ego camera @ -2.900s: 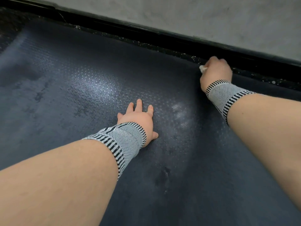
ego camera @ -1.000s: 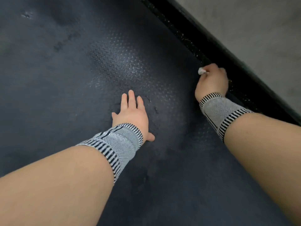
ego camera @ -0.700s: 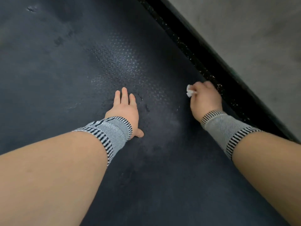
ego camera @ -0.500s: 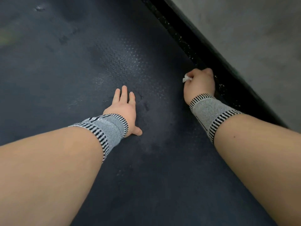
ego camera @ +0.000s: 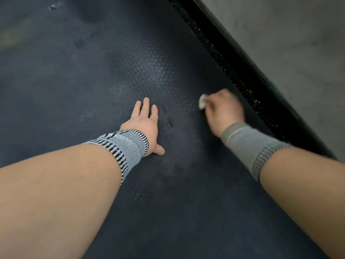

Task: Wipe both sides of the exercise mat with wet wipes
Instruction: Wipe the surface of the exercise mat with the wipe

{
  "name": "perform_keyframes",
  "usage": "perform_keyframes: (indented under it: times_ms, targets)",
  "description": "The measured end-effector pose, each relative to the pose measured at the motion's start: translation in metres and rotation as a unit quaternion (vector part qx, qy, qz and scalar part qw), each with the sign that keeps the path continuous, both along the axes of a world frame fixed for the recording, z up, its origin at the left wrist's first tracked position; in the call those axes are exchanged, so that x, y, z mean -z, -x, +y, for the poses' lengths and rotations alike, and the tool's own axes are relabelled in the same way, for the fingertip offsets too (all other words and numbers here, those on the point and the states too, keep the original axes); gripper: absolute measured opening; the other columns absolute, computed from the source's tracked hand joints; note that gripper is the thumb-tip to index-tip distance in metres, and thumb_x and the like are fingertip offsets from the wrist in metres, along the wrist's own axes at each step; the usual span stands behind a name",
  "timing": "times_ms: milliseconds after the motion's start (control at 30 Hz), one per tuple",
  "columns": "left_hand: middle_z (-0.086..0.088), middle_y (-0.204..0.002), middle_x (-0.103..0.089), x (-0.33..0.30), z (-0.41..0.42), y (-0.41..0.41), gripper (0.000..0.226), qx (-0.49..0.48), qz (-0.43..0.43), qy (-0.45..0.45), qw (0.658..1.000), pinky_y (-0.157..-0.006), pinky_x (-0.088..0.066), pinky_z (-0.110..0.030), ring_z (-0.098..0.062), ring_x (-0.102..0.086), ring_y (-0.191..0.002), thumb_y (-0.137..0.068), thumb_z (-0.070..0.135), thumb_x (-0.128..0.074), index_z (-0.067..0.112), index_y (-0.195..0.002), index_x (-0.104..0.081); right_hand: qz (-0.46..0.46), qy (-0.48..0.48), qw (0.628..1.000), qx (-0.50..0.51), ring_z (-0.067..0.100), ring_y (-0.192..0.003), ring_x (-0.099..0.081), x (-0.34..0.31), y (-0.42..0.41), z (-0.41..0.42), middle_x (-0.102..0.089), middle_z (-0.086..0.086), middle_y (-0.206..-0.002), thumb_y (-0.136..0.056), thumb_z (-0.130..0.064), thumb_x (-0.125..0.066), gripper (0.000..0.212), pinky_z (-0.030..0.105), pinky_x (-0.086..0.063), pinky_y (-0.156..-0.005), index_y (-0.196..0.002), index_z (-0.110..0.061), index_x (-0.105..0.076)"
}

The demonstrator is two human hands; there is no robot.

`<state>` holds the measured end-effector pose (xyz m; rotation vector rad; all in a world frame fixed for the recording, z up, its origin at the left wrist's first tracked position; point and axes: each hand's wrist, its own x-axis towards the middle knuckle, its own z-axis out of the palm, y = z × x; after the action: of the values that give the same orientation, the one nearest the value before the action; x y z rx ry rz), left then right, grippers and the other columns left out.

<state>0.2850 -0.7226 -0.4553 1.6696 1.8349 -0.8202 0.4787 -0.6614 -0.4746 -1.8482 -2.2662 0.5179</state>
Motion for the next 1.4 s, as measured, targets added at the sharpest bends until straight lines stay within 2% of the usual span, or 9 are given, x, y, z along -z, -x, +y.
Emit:
perform_keyframes:
  times_ms: [133, 367, 500, 600, 767, 833, 967, 1200, 1400]
  targets:
    - [-0.006, -0.158, 0.032, 0.001, 0.001, 0.0, 0.136, 0.004, 0.003, 0.001, 1.0, -0.117, -0.03, -0.047, -0.025, 0.021, -0.148, -0.07, 0.062, -0.077, 0.015, -0.153, 0.02, -0.023, 0.012, 0.982, 0.188, 0.031, -0.115, -0.047, 0.006, 0.006, 0.04, -0.051, 0.013, -0.126, -0.092, -0.016, -0.046, 0.032, 0.032, -0.037, -0.094, -0.121, -0.016, -0.061]
    - [-0.008, -0.158, 0.032, -0.001, 0.004, -0.004, 0.136, 0.002, 0.013, 0.017, 1.0, -0.118, -0.027, -0.046, -0.027, 0.021, -0.148, -0.071, 0.059, -0.078, 0.013, -0.152, 0.021, -0.007, 0.017, 0.994, -0.105, 0.031, -0.099, -0.055, 0.005, 0.022, -0.006, -0.057, 0.011, -0.106, -0.085, -0.009, -0.056, 0.023, 0.033, -0.044, -0.082, -0.105, -0.012, -0.069]
    - [-0.005, -0.158, 0.032, 0.003, 0.004, -0.003, 0.138, -0.014, 0.021, 0.019, 1.0, -0.117, -0.026, -0.051, -0.025, 0.02, -0.149, -0.069, 0.058, -0.081, 0.016, -0.153, 0.02, -0.006, 0.0, 0.992, 0.129, 0.033, -0.11, -0.051, 0.006, -0.009, 0.042, -0.054, 0.018, -0.12, -0.089, -0.009, -0.049, 0.03, 0.026, -0.037, -0.084, -0.116, -0.012, -0.064]
    - [-0.004, -0.158, 0.033, 0.005, 0.005, -0.002, 0.139, -0.022, 0.016, 0.02, 0.999, -0.118, -0.023, -0.053, -0.025, 0.019, -0.149, -0.068, 0.057, -0.082, 0.016, -0.153, 0.02, 0.027, 0.043, 0.98, 0.194, 0.029, -0.107, -0.054, 0.006, 0.019, 0.046, -0.057, 0.009, -0.105, -0.088, -0.009, -0.05, 0.024, 0.012, -0.037, -0.074, -0.107, -0.012, -0.063]
    - [-0.006, -0.157, 0.032, 0.006, 0.004, -0.002, 0.139, -0.012, 0.012, 0.016, 1.0, -0.118, -0.026, -0.048, -0.028, 0.02, -0.148, -0.068, 0.059, -0.08, 0.015, -0.152, 0.021, -0.001, 0.048, 0.989, -0.139, 0.025, -0.104, -0.052, 0.01, 0.047, -0.01, -0.055, 0.005, -0.112, -0.088, -0.014, -0.054, 0.026, 0.03, -0.043, -0.089, -0.111, -0.018, -0.066]
    - [-0.006, -0.157, 0.033, 0.005, 0.003, 0.0, 0.138, -0.011, 0.002, 0.012, 1.0, -0.118, -0.027, -0.049, -0.027, 0.021, -0.148, -0.069, 0.059, -0.079, 0.015, -0.152, 0.022, 0.003, 0.024, 0.992, -0.125, 0.029, -0.104, -0.052, 0.006, 0.033, 0.005, -0.056, 0.009, -0.112, -0.088, -0.012, -0.053, 0.025, 0.03, -0.043, -0.086, -0.109, -0.017, -0.067]
    - [-0.006, -0.158, 0.032, 0.005, 0.001, 0.001, 0.135, -0.001, -0.002, 0.005, 1.0, -0.118, -0.027, -0.049, -0.027, 0.021, -0.148, -0.071, 0.06, -0.077, 0.015, -0.152, 0.021, 0.001, 0.039, 0.993, 0.114, 0.03, -0.114, -0.049, 0.007, 0.032, 0.043, -0.051, 0.016, -0.126, -0.089, -0.01, -0.047, 0.034, 0.025, -0.037, -0.086, -0.119, -0.017, -0.061]
    - [-0.007, -0.158, 0.031, 0.006, -0.001, 0.002, 0.136, 0.005, -0.007, -0.006, 1.0, -0.118, -0.026, -0.047, -0.028, 0.021, -0.148, -0.07, 0.062, -0.077, 0.014, -0.153, 0.02, -0.003, 0.072, 0.972, -0.223, 0.023, -0.108, -0.047, -0.001, 0.052, -0.036, -0.053, 0.002, -0.114, -0.091, -0.016, -0.054, 0.026, 0.03, -0.041, -0.092, -0.113, -0.021, -0.066]
    - [-0.006, -0.158, 0.031, 0.005, -0.002, 0.003, 0.135, 0.008, -0.007, -0.007, 1.0, -0.116, -0.03, -0.049, -0.027, 0.021, -0.148, -0.071, 0.063, -0.076, 0.015, -0.153, 0.02, -0.011, 0.017, 0.993, 0.115, 0.028, -0.106, -0.056, 0.008, 0.031, 0.022, -0.057, 0.007, -0.111, -0.089, -0.011, -0.052, 0.021, 0.02, -0.041, -0.085, -0.105, -0.013, -0.065]
